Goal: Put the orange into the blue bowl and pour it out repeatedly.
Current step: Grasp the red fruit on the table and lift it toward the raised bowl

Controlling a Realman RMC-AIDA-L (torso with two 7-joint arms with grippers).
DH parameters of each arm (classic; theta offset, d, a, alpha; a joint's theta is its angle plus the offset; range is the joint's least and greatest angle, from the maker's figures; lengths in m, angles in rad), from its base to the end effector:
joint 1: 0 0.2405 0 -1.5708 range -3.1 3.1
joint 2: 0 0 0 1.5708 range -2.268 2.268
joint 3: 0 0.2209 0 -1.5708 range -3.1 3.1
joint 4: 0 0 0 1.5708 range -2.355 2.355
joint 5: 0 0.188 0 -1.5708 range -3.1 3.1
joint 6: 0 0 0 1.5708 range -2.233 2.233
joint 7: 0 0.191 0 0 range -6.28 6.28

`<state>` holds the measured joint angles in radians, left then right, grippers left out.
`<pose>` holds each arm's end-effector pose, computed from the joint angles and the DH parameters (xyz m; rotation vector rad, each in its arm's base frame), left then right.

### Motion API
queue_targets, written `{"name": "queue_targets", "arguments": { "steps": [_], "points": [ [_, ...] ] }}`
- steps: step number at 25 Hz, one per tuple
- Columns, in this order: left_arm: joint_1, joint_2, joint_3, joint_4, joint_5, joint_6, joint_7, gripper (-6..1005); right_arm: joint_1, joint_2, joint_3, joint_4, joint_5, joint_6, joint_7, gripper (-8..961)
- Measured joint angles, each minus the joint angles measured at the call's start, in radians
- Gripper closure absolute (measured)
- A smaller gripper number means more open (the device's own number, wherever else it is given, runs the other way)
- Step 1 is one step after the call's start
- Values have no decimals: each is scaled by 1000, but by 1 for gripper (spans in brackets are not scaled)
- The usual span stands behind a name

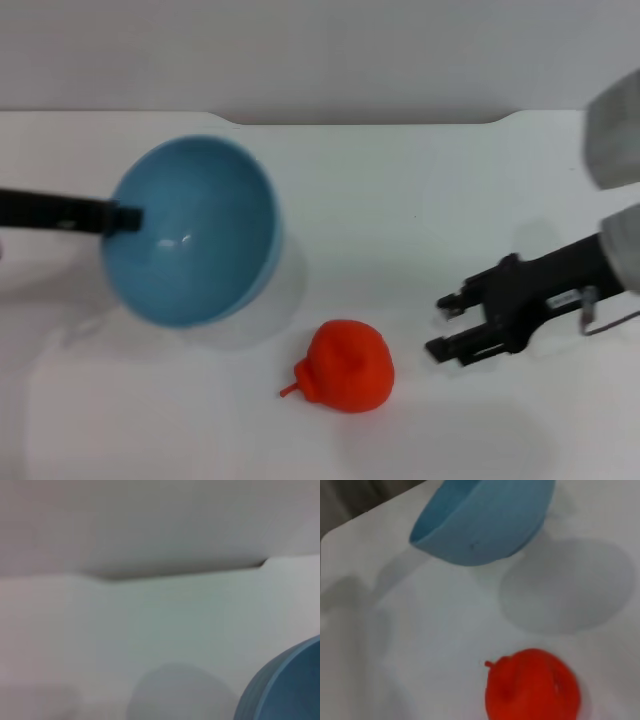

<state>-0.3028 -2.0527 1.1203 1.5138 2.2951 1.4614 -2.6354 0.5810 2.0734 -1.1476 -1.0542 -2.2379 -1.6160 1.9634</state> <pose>-0.2128 0.3212 0.0386 -2.2787 -1.3332 -0.1277 0.1804 0.2986 -0.0427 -3.0243 0.7159 -0.0320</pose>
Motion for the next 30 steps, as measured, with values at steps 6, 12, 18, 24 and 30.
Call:
{"name": "queue_targets", "arguments": {
  "steps": [6,12,18,24,30],
  "points": [
    [1,-1,-83,-9,84,128,-10,1000,39,2,-137,61,82,152,-8,356],
    [8,-6,-43,-9,109,121,-12,1001,86,3,-290,182,179,319,-20,326],
    [3,-6,-18,-8,106,77,-14,1001,135,5,-426,305,245,426,-9,333],
    [-7,-6,-13,-9,101,58,-4,1000,108,3,-406,298,248,440,-2,400],
    [-14,-6,59,-11,106,31,-3,1001,48,0,-318,212,250,386,-1,526]
  ]
}}
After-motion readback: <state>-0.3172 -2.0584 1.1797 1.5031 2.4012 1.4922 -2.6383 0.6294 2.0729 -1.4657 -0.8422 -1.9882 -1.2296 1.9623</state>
